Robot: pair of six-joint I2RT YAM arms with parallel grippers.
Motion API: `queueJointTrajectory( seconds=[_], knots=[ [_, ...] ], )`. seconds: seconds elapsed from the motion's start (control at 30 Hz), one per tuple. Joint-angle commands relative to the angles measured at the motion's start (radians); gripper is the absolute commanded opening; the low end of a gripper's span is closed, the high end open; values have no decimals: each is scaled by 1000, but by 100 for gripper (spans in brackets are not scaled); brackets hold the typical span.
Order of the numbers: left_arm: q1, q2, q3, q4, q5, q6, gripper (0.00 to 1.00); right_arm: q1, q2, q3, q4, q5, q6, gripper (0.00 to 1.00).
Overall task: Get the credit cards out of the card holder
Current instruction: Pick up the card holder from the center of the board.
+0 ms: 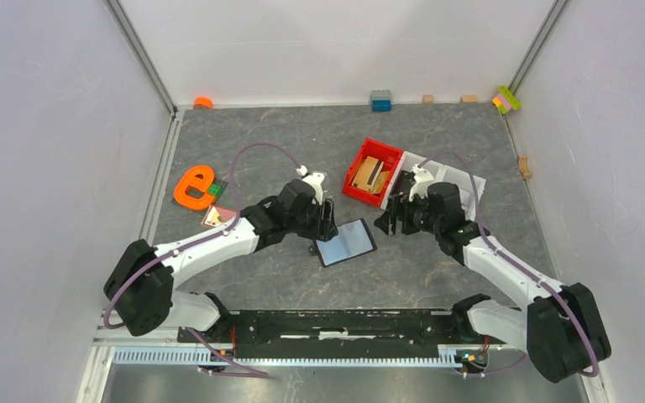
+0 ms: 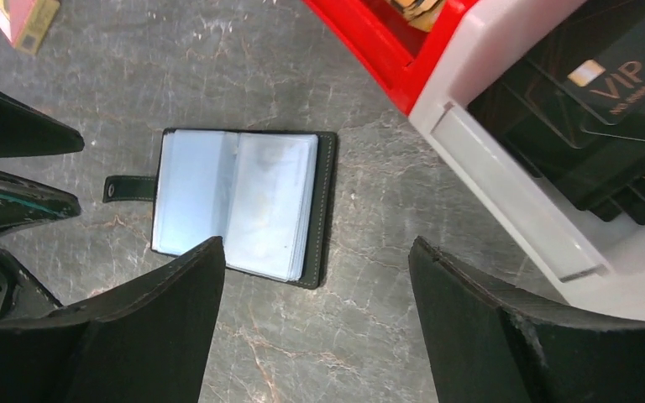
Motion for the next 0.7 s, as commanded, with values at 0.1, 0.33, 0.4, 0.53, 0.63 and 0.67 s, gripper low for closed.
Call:
queueJointTrajectory(
  seconds=[0.1, 0.33, 0.4, 0.53, 0.63, 0.67],
  knots=[
    [-24, 21, 24, -138, -81, 91, 66, 103, 137, 113, -78, 74, -55, 82],
    [-39, 89, 61, -184, -83, 85, 64, 196, 287, 190, -146, 163, -91, 75],
    [-39, 91, 51, -171, -90, 76, 63, 220, 326, 213, -160, 176, -103, 75],
    [-38, 120, 55, -177, -118, 74, 60, 253, 392, 240, -170, 203, -107, 73],
    [-37, 180, 78, -206, -150, 67, 60, 269, 431, 255, -172, 192, -112, 72],
    [-37, 203, 85, -215, -170, 60, 59, 274, 439, 255, -168, 182, -111, 71]
  ],
)
